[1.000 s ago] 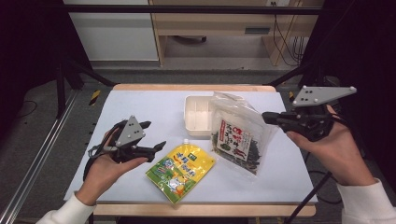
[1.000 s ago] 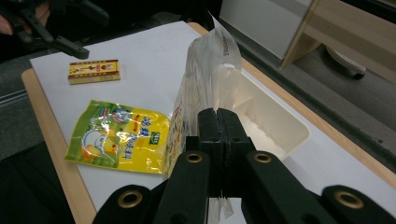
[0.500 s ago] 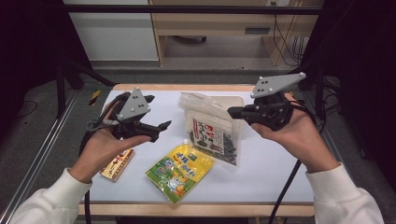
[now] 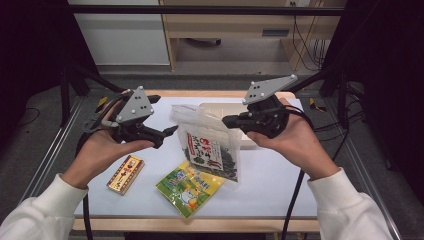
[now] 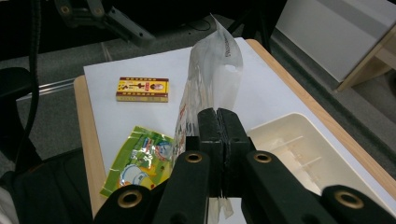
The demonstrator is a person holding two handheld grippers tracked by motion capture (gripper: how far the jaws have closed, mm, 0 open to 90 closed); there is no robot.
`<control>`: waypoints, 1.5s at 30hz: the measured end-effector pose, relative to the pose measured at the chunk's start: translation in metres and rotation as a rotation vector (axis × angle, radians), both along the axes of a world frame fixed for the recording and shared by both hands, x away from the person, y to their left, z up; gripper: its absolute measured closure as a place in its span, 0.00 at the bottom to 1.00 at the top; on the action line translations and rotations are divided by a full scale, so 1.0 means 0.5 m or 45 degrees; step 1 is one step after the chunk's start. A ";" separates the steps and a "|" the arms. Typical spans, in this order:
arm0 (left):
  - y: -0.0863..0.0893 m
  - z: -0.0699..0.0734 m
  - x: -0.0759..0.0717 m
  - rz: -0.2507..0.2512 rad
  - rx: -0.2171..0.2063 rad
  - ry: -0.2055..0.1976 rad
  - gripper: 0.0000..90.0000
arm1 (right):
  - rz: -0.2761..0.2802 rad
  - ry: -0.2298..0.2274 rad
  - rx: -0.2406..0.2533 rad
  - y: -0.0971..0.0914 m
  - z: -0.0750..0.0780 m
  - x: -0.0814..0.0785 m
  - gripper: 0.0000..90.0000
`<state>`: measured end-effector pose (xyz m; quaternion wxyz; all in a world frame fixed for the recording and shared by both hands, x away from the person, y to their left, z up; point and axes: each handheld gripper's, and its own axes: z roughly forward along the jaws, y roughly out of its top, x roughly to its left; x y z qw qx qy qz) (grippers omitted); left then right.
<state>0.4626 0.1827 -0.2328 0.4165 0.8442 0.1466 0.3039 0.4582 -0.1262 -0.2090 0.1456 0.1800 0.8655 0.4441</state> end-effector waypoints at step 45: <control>-0.034 -0.092 0.029 -0.168 0.240 0.208 0.84 | 0.079 0.060 -0.194 0.095 -0.059 0.020 0.87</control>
